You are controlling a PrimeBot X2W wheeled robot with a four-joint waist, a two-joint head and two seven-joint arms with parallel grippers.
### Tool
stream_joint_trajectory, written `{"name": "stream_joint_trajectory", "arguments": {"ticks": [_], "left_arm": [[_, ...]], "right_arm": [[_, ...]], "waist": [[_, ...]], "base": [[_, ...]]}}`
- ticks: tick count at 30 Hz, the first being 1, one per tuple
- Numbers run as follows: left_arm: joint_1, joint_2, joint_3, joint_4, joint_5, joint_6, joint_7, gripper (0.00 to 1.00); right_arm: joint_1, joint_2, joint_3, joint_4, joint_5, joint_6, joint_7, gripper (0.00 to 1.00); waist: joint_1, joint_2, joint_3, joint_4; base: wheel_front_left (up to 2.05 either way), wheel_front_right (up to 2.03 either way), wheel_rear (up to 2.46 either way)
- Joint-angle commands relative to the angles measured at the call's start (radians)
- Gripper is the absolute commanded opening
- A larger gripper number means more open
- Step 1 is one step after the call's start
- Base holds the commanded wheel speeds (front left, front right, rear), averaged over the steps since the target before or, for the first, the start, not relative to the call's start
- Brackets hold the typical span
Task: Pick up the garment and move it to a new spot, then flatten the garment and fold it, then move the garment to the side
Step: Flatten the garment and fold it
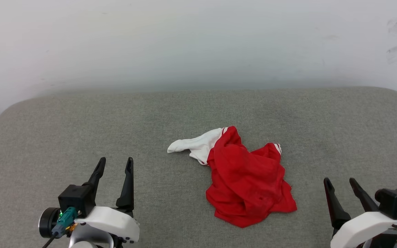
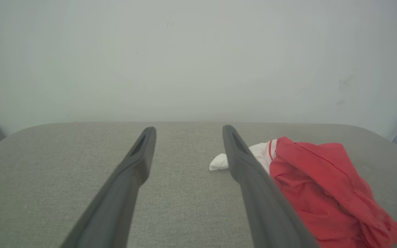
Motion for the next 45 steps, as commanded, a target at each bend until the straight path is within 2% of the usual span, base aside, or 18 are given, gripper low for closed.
{"name": "stream_joint_trajectory", "arguments": {"ticks": [1, 6, 10, 20, 25, 29, 30, 31, 32, 39, 45], "left_arm": [[-0.003, 0.002, -0.005, -0.007, 0.009, -0.001, 0.002, 1.00], [-0.033, 0.001, -0.021, -0.019, 0.021, -0.007, 0.007, 1.00], [-0.069, -0.004, -0.034, -0.029, 0.036, -0.014, 0.001, 1.00], [-0.154, -0.040, -0.052, -0.015, 0.053, -0.030, -0.027, 1.00], [-0.182, -0.055, -0.058, 0.005, 0.058, -0.039, -0.035, 1.00], [-0.189, -0.063, -0.063, 0.021, 0.059, -0.045, -0.041, 1.00], [-0.190, -0.063, -0.063, 0.025, 0.059, -0.045, -0.040, 1.00], [-0.191, -0.064, -0.063, 0.028, 0.058, -0.045, -0.041, 1.00], [-0.191, -0.065, -0.062, 0.033, 0.057, -0.047, -0.042, 1.00], [-0.165, -0.056, -0.056, 0.055, 0.044, -0.046, -0.044, 1.00], [-0.141, -0.043, -0.055, 0.054, 0.041, -0.038, -0.033, 1.00]], "right_arm": [[0.010, 0.001, -0.020, 0.027, 0.015, -0.001, 0.045, 1.00], [-0.033, -0.001, -0.082, 0.103, 0.080, -0.001, 0.220, 1.00], [-0.101, -0.039, -0.099, 0.145, 0.123, -0.001, 0.361, 1.00], [-0.308, -0.154, 0.063, 0.218, 0.217, -0.001, 0.628, 1.00], [-0.376, -0.181, 0.143, 0.317, 0.238, -0.001, 0.677, 1.00], [-0.356, -0.172, 0.195, 0.441, 0.270, -0.001, 0.710, 1.00], [-0.351, -0.171, 0.205, 0.462, 0.277, -0.001, 0.709, 0.80], [-0.349, -0.171, 0.214, 0.475, 0.289, -0.001, 0.701, 0.17], [-0.351, -0.174, 0.223, 0.483, 0.296, -0.001, 0.689, 0.00], [-0.427, -0.222, 0.223, 0.387, 0.294, -0.001, 0.492, 0.00], [-0.432, -0.218, 0.228, 0.261, 0.250, -0.001, 0.386, 0.00]], "waist": [[0.0000, 0.0000, 0.004, 0.004], [0.0000, 0.0000, 0.032, 0.023], [0.0000, 0.0000, 0.093, 0.051], [0.0000, 0.0000, 0.225, 0.114], [0.0000, 0.0000, 0.252, 0.130], [0.0000, 0.0000, 0.251, 0.138], [0.0000, 0.0000, 0.250, 0.139], [0.0000, 0.0000, 0.248, 0.140], [0.0000, 0.0000, 0.245, 0.140], [0.0000, 0.0000, 0.187, 0.111], [0.0000, 0.0000, 0.132, 0.082]], "base": [[0.00, 0.00, 0.00], [0.00, 0.00, 0.00], [0.00, 0.00, 0.00], [0.00, 0.00, 0.00], [0.00, 0.00, 0.00], [0.00, 0.00, 0.00], [0.00, 0.00, 0.00], [0.00, 0.00, 0.00], [0.00, 0.00, 0.00], [0.00, 0.00, 0.00], [0.00, 0.00, 0.00]]}}
